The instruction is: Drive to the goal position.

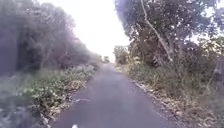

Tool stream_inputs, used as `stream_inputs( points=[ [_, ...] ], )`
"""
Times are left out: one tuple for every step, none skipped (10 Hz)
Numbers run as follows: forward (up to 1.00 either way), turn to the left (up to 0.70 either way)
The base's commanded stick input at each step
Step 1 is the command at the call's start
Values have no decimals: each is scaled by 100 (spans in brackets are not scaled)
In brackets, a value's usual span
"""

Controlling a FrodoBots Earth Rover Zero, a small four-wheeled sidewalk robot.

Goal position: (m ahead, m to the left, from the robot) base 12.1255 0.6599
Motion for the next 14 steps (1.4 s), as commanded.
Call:
stream_inputs(
  points=[
    [45, 0],
    [45, 0],
    [45, 0],
    [45, 0],
    [45, 1],
    [45, 7],
    [45, 13],
    [45, 19],
    [45, 25],
    [45, 4],
    [45, 3],
    [45, 2],
    [45, 1],
    [45, 0]
  ],
)
